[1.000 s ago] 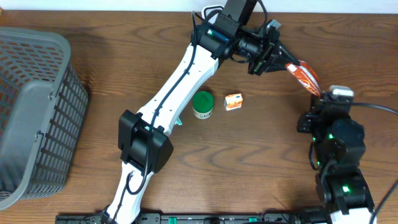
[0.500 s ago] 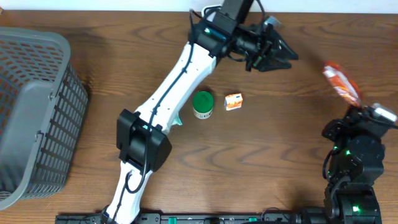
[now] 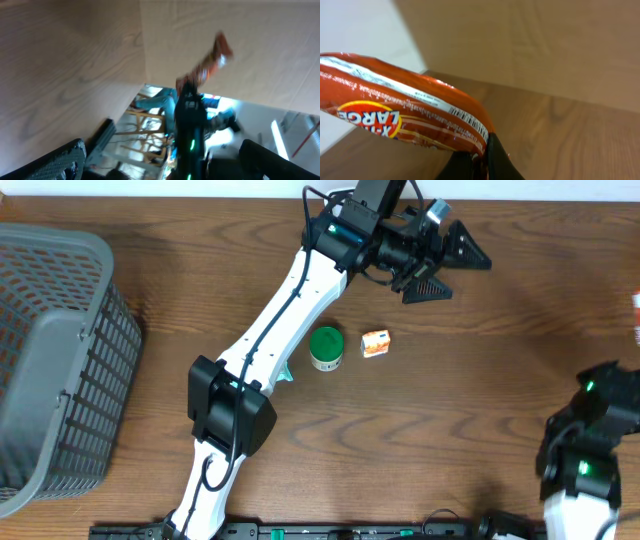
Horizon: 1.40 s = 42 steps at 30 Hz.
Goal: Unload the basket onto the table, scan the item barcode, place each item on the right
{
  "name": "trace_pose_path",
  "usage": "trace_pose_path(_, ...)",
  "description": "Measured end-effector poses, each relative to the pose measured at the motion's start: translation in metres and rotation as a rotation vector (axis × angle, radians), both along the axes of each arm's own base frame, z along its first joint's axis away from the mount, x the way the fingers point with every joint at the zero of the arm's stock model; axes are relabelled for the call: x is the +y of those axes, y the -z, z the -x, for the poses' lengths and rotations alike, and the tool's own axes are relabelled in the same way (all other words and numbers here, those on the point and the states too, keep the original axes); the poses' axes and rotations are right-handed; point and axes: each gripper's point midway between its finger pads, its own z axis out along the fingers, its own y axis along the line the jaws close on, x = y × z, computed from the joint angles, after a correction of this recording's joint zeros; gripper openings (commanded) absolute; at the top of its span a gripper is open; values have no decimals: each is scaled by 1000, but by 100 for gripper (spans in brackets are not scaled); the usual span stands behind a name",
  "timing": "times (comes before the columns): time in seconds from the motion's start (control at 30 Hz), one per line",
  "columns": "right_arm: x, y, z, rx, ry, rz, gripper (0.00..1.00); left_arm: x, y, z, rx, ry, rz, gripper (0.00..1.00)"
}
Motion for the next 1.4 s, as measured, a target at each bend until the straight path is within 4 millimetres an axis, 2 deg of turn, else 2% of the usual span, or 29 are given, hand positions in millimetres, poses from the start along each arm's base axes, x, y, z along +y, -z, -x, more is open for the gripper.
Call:
trace_pose_path(0.07,-20,16,-6,32,56,-15,1,-1,3,5,-38,24,-2,98)
trace_pose_path(0.17,-54,54,-14,108,123,-58,1,-3,8,12,-93,59,-4,98)
trace_pose_path(0.2,-60,62,-15,123,131,-67,1,-4,10,14,-108,65,-10,98)
trace_pose_path(0.4,-108,142,-5,270,210,-196,1,-2,33,15,-165,43,-115,98)
trace_pose_path(0.53,-136,182,3,311,224,-298,1,2,49,5,-237,0,-202,98)
trace_pose_path(0.7,-161,215,10,321,234,-390,2,11,74,-18,-400,-89,-376,98)
trace_pose_path(0.8,-168,229,18,328,243,-427,21,20,88,-37,-534,-158,-521,98)
trace_pose_path(0.87,-171,230,20,312,242,-437,58,29,93,-48,-606,-196,-606,98)
trace_pose_path(0.9,-172,230,19,308,234,-438,81,34,95,-54,-636,-213,-642,98)
trace_pose_path(0.93,-173,228,18,301,229,-437,99,38,96,-59,-657,-230,-670,98)
trace_pose_path(1.07,-173,221,6,292,169,-454,99,70,94,-91,-735,-335,-785,98)
trace_pose_path(1.17,-168,208,-8,272,103,-478,99,107,76,-117,-796,-441,-863,98)
trace_pose_path(1.2,-164,199,-15,258,72,-479,99,121,64,-123,-823,-481,-888,98)
trace_pose_path(1.27,-154,175,-35,225,-6,-469,99,152,27,-132,-896,-581,-932,98)
trace_pose_path(1.37,-120,129,-76,163,-173,-437,99,185,-40,-125,-1010,-728,-958,98)
trace_pose_path(1.4,-101,112,-92,138,-249,-425,89,195,-63,-118,-1043,-773,-959,98)
